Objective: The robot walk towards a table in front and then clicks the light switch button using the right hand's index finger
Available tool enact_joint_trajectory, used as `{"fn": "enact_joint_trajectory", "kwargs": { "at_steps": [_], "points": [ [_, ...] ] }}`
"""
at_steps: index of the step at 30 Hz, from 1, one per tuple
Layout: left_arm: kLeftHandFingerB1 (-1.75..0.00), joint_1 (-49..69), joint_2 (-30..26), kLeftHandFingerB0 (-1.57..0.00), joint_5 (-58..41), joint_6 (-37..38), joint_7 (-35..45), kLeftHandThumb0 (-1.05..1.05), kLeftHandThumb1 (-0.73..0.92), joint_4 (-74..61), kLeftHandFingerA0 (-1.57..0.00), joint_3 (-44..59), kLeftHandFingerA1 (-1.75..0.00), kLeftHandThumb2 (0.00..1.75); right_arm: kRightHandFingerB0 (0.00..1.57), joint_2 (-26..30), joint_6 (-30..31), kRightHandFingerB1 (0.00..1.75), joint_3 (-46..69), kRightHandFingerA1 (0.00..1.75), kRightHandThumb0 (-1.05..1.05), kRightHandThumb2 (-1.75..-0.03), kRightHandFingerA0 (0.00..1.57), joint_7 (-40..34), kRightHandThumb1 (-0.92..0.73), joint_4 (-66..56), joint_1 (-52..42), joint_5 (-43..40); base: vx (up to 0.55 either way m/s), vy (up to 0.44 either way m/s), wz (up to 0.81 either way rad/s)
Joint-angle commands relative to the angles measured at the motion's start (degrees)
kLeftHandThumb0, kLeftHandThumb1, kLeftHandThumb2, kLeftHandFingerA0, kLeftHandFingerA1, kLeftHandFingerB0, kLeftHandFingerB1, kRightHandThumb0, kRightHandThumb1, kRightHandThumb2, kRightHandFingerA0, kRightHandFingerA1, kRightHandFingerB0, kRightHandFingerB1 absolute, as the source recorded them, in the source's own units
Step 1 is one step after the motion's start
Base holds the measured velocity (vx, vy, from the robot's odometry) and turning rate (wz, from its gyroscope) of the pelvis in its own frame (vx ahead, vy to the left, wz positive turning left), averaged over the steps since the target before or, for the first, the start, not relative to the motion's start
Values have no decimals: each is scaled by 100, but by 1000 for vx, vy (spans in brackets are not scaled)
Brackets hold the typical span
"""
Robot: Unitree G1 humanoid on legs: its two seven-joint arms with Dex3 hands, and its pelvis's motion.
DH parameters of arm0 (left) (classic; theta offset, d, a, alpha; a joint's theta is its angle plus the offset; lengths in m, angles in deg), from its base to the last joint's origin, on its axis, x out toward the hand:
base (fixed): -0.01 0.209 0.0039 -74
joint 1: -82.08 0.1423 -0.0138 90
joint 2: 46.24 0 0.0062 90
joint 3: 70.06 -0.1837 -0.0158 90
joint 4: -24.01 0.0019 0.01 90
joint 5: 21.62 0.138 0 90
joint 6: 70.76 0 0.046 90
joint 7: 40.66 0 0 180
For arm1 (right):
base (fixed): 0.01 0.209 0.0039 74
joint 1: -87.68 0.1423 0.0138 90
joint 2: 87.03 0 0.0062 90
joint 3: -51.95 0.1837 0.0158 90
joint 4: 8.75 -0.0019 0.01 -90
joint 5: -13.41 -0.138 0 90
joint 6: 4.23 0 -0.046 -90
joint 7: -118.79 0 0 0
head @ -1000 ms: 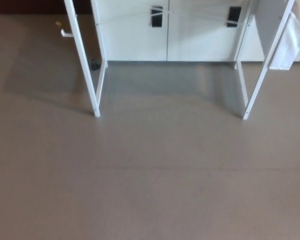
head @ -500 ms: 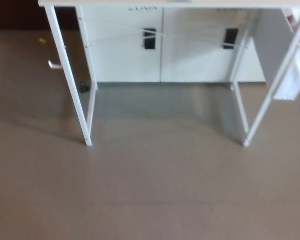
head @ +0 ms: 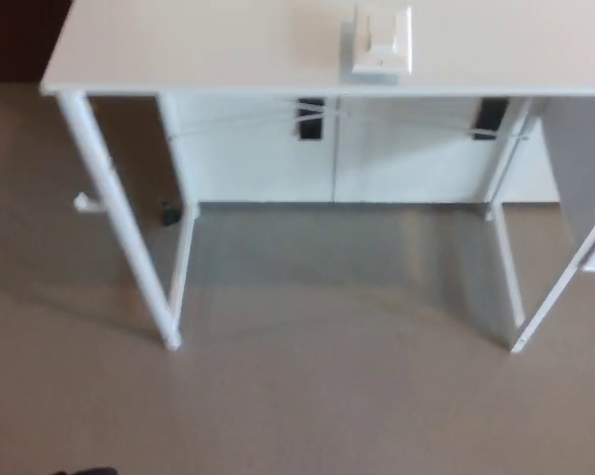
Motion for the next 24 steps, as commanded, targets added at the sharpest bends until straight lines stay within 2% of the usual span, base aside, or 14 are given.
{"fn": "enact_joint_trajectory", "kwargs": {
  "at_steps": [1, 3, 10, 18, 24],
  "points": [
    [-41, 22, -104, -52, 123, 32, -71, -12, 58, 257, -52, -6, -43, 57, 43, 90, -86, 46, -27, 62, -28, -58, 69, -66, -61, -21, 63, 107, 492, 138, -88],
    [-43, 18, -179, -51, 100, 47, -5, -15, 60, 306, -51, 0, -45, 60, 42, 93, 2, 44, -43, 60, -28, -57, 69, -42, -62, -29, 97, 109, 451, 141, -38],
    [-41, 26, -289, -52, 201, 237, -61, -12, 57, 432, -53, -30, -43, 57, 41, 91, 74, 42, -49, 57, -27, -58, 69, -43, -62, -98, 44, 123, 272, 63, 6],
    [-40, 12, -377, -50, 194, 418, -36, -13, 58, 566, -55, -39, -44, 57, 44, 63, 47, 43, -95, 58, -27, -57, 71, -140, -62, -30, 101, 222, 265, -160, 27],
    [-40, 8, -393, -51, 240, 503, -44, -14, 58, 587, -56, -72, -44, 57, 44, 66, 102, 43, -106, 58, -28, -57, 70, -105, -62, -108, 83, 194, 161, -67, -4]
  ]
}}
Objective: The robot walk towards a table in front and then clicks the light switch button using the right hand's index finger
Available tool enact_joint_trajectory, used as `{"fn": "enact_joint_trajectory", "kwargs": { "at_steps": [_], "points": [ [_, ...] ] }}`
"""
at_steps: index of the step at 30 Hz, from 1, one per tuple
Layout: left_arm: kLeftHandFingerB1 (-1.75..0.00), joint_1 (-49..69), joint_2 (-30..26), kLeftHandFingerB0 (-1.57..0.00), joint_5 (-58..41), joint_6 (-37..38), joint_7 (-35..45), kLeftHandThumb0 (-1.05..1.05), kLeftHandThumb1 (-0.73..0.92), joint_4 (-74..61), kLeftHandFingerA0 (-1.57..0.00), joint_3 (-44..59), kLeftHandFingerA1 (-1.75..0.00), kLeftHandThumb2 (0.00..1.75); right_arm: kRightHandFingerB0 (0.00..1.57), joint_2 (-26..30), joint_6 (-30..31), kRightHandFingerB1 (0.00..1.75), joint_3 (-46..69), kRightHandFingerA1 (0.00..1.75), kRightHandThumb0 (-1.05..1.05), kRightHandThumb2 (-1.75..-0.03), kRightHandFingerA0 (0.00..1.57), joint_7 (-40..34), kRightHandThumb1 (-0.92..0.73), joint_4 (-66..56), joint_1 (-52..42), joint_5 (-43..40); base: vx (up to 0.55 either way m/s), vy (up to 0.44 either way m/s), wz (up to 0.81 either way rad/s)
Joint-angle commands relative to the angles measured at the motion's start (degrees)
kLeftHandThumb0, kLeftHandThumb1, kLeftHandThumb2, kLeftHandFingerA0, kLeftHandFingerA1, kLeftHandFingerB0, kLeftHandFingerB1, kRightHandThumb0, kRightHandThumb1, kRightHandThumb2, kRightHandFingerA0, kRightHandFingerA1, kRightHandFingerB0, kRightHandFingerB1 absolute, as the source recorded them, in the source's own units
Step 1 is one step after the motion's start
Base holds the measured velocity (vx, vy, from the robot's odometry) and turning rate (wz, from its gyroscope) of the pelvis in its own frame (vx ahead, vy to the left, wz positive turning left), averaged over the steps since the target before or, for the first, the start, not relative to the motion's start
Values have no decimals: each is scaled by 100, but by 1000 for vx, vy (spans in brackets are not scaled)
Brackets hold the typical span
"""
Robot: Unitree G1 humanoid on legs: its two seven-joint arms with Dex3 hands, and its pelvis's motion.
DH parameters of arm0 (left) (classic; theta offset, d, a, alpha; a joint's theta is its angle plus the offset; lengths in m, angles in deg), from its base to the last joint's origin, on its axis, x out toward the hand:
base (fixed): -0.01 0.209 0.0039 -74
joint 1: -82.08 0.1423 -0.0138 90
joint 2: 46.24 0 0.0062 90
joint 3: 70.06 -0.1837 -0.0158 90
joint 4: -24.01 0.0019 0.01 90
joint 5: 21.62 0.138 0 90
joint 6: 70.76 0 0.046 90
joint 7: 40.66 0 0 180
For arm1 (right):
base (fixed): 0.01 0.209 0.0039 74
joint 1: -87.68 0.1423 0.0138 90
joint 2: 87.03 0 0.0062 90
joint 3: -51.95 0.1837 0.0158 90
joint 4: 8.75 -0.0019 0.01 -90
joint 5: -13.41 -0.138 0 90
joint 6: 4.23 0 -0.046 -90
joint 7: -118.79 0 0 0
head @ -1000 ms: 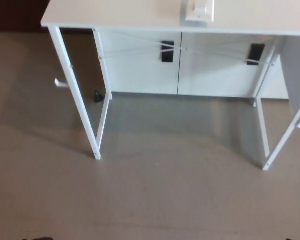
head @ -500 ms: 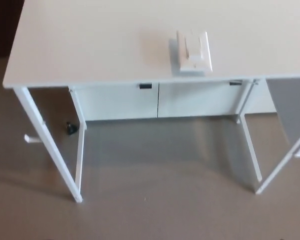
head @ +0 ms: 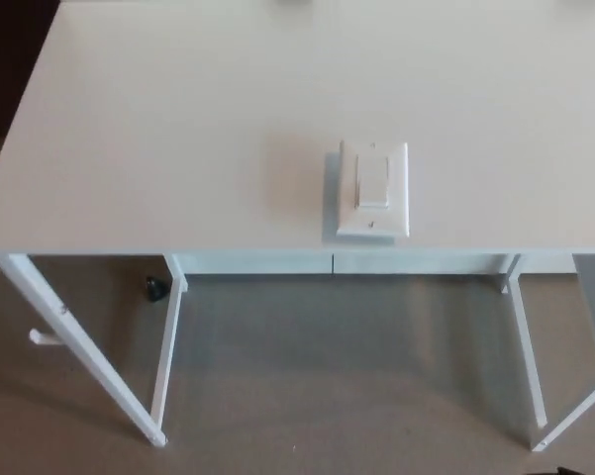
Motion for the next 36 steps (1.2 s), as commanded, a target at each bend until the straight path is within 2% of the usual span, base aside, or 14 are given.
{"fn": "enact_joint_trajectory", "kwargs": {
  "at_steps": [1, 7, 12, 16, 26, 36],
  "points": [
    [-41, 29, -117, -53, 145, 202, -46, -14, 58, 60, -57, 1, -44, 57, 44, 11, 20, 44, -10, 60, -27, -57, 71, -19, -62, 11, -67, 10, 129, 45, -14],
    [-41, 98, -89, -52, 172, 200, -63, -13, 58, -21, -56, -15, -44, 57, 44, 26, -52, 45, -10, 59, -24, -57, 69, -16, -62, 10, -89, 6, 108, 155, -3],
    [-41, -30, -123, -53, 147, 202, -52, -13, 57, 24, -56, -15, -44, 57, 45, 52, 162, 43, -54, 58, -28, -57, 71, -5, -62, -91, 17, 86, 77, 161, -5],
    [-41, 8, -114, -53, 188, 219, -105, -14, 57, 4, -57, -36, -44, 57, 45, 48, -2, 44, -61, 60, -26, -57, 73, -27, -61, 89, 62, 60, 38, 1, 4],
    [-41, -266, -168, -53, 232, 168, -140, -15, 57, -23, -56, -50, -44, 57, 45, 70, 172, 44, -65, 58, -27, -57, 70, 60, -62, 25, 338, 14, 75, -142, -1],
    [-40, -303, -240, -54, 342, 163, -202, -16, 56, -67, -59, -86, -43, 57, 47, 72, 371, 45, -71, 57, -24, -58, 69, 78, -61, -235, 365, 17, 35, 106, -8]
  ]
}}
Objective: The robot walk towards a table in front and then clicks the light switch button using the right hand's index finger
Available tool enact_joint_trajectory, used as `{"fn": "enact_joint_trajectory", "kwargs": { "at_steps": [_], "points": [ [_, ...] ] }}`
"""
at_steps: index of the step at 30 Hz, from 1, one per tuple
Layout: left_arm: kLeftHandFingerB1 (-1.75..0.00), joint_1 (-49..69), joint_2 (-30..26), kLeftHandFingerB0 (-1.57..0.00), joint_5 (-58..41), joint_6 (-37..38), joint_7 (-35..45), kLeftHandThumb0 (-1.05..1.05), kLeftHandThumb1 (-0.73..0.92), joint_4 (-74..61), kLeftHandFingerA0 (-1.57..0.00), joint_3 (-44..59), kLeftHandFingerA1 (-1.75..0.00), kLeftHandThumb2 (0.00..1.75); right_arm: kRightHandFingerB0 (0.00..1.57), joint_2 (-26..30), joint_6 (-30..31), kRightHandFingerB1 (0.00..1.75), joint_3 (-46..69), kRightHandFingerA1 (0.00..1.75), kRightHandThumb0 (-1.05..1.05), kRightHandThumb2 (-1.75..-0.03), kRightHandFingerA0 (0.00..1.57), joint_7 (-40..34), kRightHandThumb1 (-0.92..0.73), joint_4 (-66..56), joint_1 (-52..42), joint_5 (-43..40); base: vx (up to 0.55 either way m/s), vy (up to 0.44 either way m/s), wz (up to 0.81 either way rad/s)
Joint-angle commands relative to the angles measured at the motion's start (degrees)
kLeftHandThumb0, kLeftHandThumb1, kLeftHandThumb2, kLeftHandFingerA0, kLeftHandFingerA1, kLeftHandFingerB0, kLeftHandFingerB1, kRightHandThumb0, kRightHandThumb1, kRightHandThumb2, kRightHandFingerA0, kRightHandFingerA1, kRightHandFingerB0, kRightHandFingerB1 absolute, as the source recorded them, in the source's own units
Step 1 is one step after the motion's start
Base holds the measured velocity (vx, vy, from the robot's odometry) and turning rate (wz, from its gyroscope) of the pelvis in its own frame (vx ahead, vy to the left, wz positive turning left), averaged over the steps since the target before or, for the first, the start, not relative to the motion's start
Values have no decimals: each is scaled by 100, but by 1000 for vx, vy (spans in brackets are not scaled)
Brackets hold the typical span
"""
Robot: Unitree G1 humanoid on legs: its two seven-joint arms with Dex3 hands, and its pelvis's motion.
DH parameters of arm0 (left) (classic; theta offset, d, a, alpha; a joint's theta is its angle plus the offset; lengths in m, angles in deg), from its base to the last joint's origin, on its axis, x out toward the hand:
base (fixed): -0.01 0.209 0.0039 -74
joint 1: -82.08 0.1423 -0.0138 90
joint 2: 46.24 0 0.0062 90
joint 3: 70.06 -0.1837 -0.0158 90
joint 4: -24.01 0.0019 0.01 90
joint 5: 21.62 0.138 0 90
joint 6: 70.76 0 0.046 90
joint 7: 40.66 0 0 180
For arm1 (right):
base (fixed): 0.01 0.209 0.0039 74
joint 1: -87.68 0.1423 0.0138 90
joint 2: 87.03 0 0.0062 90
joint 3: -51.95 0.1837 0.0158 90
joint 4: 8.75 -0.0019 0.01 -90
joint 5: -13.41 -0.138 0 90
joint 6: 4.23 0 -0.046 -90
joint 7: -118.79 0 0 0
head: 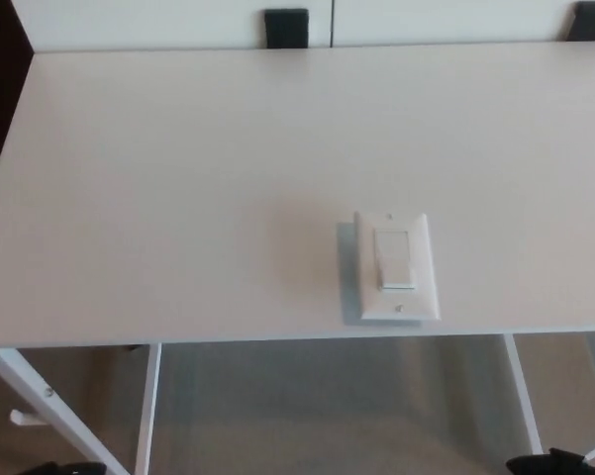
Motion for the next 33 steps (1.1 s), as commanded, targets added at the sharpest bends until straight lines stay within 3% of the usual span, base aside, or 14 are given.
{"fn": "enact_joint_trajectory", "kwargs": {
  "at_steps": [1, 27, 30, 33],
  "points": [
    [-40, -17, -110, -52, 124, -14, -74, -16, 57, -21, -57, 9, -43, 57, 47, 56, 183, 45, 7, 57, -24, -58, 70, 68, -61, -148, 27, 16, 30, 240, -42],
    [-41, -17, -147, -54, 48, -159, 10, -17, 57, -141, -59, 56, -43, 57, 53, 26, 207, 48, -32, 58, -25, -57, 68, 181, -61, -204, 87, -28, 15, 21, 2],
    [-41, -39, -180, -54, 54, -132, 51, -17, 57, -119, -58, 49, -43, 57, 53, 91, 416, 46, -149, 57, -26, -58, 71, 314, -63, -546, 1, 72, 0, 0, 0],
    [-41, -35, -191, -54, 31, -162, 63, -17, 57, -145, -58, 76, -43, 57, 56, 411, 703, 46, -482, 57, -35, -58, 69, 918, -63, -1282, -188, 193, 0, 0, 0]
  ]
}}
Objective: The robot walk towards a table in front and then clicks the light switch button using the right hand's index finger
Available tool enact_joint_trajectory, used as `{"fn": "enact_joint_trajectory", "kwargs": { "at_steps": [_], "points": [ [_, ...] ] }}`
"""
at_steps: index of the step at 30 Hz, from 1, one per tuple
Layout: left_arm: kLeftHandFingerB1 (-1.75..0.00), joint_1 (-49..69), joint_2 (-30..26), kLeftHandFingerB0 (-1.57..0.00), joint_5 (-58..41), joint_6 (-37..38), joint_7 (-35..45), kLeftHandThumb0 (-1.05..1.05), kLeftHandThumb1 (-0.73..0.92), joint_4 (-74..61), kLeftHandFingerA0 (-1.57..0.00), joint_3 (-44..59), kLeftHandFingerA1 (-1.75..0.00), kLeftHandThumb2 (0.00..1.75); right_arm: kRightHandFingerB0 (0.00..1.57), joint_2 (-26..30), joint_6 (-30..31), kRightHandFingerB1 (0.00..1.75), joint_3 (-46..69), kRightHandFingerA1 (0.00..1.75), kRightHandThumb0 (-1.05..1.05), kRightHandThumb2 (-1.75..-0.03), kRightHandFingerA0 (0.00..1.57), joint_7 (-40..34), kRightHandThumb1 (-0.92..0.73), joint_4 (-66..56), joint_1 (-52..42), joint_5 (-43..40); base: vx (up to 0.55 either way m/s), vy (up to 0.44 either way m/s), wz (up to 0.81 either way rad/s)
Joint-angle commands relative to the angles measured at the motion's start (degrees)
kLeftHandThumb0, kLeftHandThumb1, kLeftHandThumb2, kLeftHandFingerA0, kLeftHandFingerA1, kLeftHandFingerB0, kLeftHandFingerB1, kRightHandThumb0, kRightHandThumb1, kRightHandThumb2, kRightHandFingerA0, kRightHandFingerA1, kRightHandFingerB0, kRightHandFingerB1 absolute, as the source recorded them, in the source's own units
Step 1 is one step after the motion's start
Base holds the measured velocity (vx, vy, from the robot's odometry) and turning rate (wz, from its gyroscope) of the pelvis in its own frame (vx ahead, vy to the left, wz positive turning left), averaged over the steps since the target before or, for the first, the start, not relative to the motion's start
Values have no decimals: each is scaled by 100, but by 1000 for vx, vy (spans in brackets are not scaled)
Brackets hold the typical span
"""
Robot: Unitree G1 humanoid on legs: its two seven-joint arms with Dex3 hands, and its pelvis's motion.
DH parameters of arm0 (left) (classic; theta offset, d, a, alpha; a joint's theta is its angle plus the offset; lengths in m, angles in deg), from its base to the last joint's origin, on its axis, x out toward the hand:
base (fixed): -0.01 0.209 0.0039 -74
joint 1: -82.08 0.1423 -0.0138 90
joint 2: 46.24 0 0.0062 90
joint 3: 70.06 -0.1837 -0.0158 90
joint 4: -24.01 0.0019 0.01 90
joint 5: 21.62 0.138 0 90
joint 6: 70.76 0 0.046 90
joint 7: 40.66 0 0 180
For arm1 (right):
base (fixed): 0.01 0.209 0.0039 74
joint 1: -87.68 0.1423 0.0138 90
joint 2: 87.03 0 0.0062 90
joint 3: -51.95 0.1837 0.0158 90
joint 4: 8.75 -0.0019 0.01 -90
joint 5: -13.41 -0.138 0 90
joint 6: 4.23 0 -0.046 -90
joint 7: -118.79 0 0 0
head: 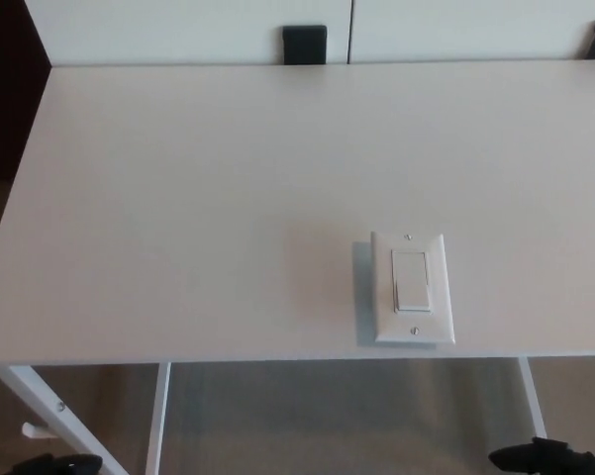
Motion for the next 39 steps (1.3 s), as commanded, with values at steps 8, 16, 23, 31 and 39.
{"fn": "enact_joint_trajectory", "kwargs": {
  "at_steps": [8, 16, 23, 31, 39],
  "points": [
    [-41, -93, -152, -53, 24, -104, 66, -17, 56, -3, -58, 58, -43, 57, 54, 1071, 1197, 46, -592, 55, -44, -58, 61, 2335, -60, -2785, -789, -1147, 0, 0, 0],
    [-41, -113, -165, -54, -26, -233, 103, -15, 57, -113, -59, 83, -44, 57, 56, 1208, 1475, 48, 128, 61, -52, -58, 69, 2817, -61, -4731, -1294, -3518, 0, 0, 0],
    [-41, -122, -210, -54, -4, -154, 108, -18, 57, -39, -59, 101, -43, 57, 51, 861, 1150, 45, 1189, 54, -49, -58, 51, 1601, -61, -6606, -1846, -3724, 0, 0, 0],
    [-41, -58, -218, -55, 8, -152, 121, -17, 57, -68, -61, 98, -44, 57, 27, 16, 760, 37, 1701, 45, -49, -60, 21, 585, -65, -7311, -1537, -980, 0, 0, 0],
    [-41, -65, -239, -56, 75, -108, 118, -18, 56, -113, -62, 70, -44, 57, 20, -253, 286, 35, 1384, 38, -60, -60, 0, -165, -64, -6732, -763, 1676, 0, 0, 0]
  ]
}}
